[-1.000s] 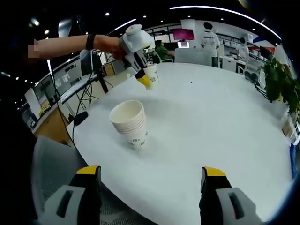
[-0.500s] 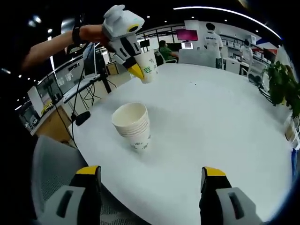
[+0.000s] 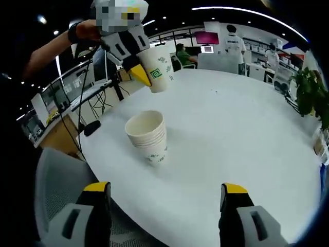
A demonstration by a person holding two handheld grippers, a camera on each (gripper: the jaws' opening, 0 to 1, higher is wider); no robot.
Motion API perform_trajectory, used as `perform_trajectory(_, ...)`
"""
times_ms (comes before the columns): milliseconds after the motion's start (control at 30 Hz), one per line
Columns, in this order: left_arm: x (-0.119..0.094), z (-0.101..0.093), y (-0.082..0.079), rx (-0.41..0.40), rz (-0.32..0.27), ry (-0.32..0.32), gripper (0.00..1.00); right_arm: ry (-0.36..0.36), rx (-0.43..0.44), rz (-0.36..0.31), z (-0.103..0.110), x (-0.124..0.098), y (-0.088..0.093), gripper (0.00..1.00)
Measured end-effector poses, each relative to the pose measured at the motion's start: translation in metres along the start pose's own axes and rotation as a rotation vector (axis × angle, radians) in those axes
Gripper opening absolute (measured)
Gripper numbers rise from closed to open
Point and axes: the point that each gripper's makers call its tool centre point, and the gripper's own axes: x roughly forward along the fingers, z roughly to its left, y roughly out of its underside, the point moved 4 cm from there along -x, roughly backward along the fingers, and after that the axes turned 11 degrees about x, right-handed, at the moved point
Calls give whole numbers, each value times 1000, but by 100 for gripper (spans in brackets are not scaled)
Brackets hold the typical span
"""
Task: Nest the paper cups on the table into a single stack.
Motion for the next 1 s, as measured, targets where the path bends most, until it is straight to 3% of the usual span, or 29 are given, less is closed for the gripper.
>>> perform_trajectory(100, 3, -10, -10, 19, -7, 25, 0, 1, 3, 0, 1, -1, 1, 89)
perform_trajectory(600, 14, -42, -26, 55, -22, 102, 0, 2, 8, -1, 0, -2, 4, 89)
perform_trajectory(1000, 29, -62, -24, 82, 9, 151, 0, 3, 13, -2, -2, -2, 5, 88)
